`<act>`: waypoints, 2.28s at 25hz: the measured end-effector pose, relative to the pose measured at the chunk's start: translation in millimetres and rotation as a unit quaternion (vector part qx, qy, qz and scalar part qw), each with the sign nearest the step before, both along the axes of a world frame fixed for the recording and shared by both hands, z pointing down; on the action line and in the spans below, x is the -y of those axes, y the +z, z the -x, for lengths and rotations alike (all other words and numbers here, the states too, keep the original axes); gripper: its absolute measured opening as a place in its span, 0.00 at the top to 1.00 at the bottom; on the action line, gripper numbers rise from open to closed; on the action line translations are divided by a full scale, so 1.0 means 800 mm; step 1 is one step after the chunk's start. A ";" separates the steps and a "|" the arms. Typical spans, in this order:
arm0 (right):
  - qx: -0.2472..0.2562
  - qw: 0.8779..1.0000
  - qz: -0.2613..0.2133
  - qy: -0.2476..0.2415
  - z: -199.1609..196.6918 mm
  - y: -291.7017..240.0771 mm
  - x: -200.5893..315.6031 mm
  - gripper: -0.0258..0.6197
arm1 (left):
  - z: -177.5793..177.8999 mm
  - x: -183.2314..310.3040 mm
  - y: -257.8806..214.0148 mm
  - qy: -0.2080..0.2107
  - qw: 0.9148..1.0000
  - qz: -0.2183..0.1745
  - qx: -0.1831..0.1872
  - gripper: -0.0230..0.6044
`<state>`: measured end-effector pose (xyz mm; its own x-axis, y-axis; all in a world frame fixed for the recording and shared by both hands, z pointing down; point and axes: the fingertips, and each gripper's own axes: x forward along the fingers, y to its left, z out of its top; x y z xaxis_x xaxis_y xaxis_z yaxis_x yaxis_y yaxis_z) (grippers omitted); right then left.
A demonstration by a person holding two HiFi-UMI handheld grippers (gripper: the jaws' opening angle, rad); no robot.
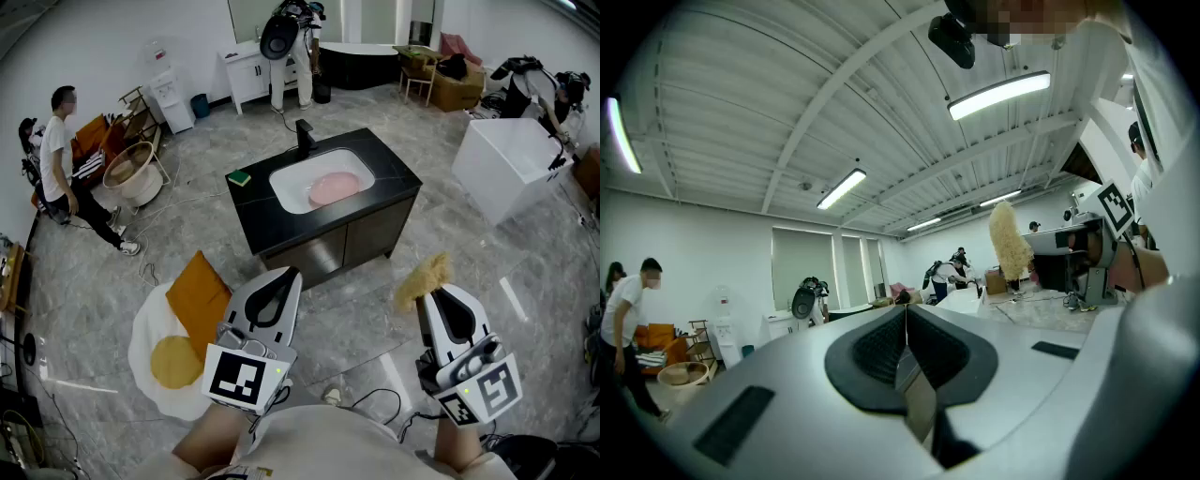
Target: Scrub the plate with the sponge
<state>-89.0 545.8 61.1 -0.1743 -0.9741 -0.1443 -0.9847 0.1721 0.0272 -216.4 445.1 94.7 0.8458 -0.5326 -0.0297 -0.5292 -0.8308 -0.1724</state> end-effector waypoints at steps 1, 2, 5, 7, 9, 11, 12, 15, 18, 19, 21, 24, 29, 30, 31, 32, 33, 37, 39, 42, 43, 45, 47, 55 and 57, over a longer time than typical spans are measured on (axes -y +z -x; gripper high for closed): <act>-0.002 1.000 0.002 0.001 0.000 0.001 -0.001 0.89 | 0.001 -0.001 0.001 -0.001 1.000 0.001 0.000 0.93; -0.003 1.000 0.003 0.001 0.000 0.003 -0.002 0.89 | 0.001 -0.001 0.002 -0.002 1.000 0.002 0.001 0.93; 0.001 1.000 0.005 0.002 -0.001 0.004 -0.002 0.89 | 0.002 -0.003 0.005 -0.002 1.000 0.002 0.002 0.93; 0.008 1.000 0.005 0.001 -0.002 0.006 -0.002 0.89 | 0.002 -0.004 0.007 -0.002 1.000 0.002 0.004 0.93; 0.007 1.000 0.005 0.001 -0.004 0.007 -0.004 0.89 | 0.000 -0.005 0.008 -0.002 1.000 0.002 0.005 0.93; 0.004 1.000 0.008 0.002 -0.007 0.008 -0.007 0.89 | -0.003 -0.008 0.007 -0.002 1.000 0.001 0.006 0.93; 0.004 1.000 0.010 0.003 -0.009 0.008 -0.008 0.89 | -0.005 -0.009 0.006 -0.001 1.000 0.000 0.007 0.93; 0.007 1.000 0.012 0.006 -0.014 0.011 -0.011 0.89 | -0.008 -0.011 0.011 0.001 1.000 -0.007 0.016 0.93; 0.007 1.000 0.012 0.007 -0.020 0.014 -0.014 0.89 | -0.013 -0.013 0.019 0.004 1.000 -0.010 0.023 0.93; 0.007 1.000 0.012 0.008 -0.022 0.014 -0.016 0.89 | -0.016 -0.015 0.019 0.005 1.000 -0.009 0.023 0.93; 0.006 1.000 0.013 0.007 -0.025 0.015 -0.019 0.89 | -0.025 -0.022 0.012 0.010 1.000 0.000 0.012 0.93; 0.005 1.000 0.016 0.006 -0.028 0.016 -0.022 0.89 | -0.030 -0.028 0.008 0.012 1.000 0.000 0.009 0.93; -0.002 1.000 0.023 -0.001 -0.029 0.025 -0.016 0.89 | -0.030 -0.021 0.018 0.006 1.000 -0.004 0.012 0.93; -0.007 1.000 0.026 -0.001 -0.030 0.027 -0.012 0.89 | -0.033 -0.019 0.017 0.004 1.000 -0.001 0.002 0.93; -0.013 1.000 0.029 0.001 -0.032 0.029 -0.007 0.89 | -0.036 -0.015 0.016 0.002 1.000 0.000 -0.007 0.93; -0.020 0.999 0.031 0.003 -0.034 0.032 -0.002 0.89 | -0.039 -0.012 0.016 0.002 1.000 0.000 -0.013 0.93; -0.027 0.999 0.033 0.005 -0.035 0.034 0.002 0.89 | -0.041 -0.008 0.019 0.003 1.000 0.000 -0.013 0.93; -0.025 0.999 0.038 0.008 -0.045 0.042 0.023 0.89 | -0.052 0.013 0.034 0.010 1.000 -0.006 -0.002 0.93; -0.019 0.999 0.043 0.012 -0.053 0.048 0.042 0.89 | -0.059 0.033 0.047 0.010 1.000 -0.002 -0.001 0.93; -0.014 0.998 0.051 0.013 -0.065 0.061 0.076 0.89 | -0.077 0.069 0.061 0.016 1.000 0.002 0.000 0.93; -0.010 0.998 0.054 0.011 -0.069 0.066 0.088 0.89 | -0.083 0.080 0.062 0.017 1.000 0.001 0.000 0.93; -0.004 0.998 0.064 0.007 -0.078 0.075 0.114 0.89 | -0.095 0.104 0.062 0.018 1.000 0.001 -0.001 0.93; -0.003 0.997 0.078 0.004 -0.087 0.086 0.143 0.89 | -0.105 0.131 0.064 0.018 1.000 0.008 -0.007 0.93; -0.003 0.990 0.143 0.001 -0.132 0.123 0.277 0.89 | -0.145 0.272 0.088 0.007 0.999 0.053 -0.005 0.93; 0.002 0.988 0.158 -0.002 -0.140 0.129 0.318 0.89 | -0.155 0.313 0.098 0.010 0.998 0.066 0.014 0.93</act>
<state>23.0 291.3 164.1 -0.1791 -0.9699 0.1651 -0.9838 0.1761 -0.0324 -92.1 195.0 173.3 0.8554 -0.5141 0.0623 -0.5097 -0.8571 -0.0753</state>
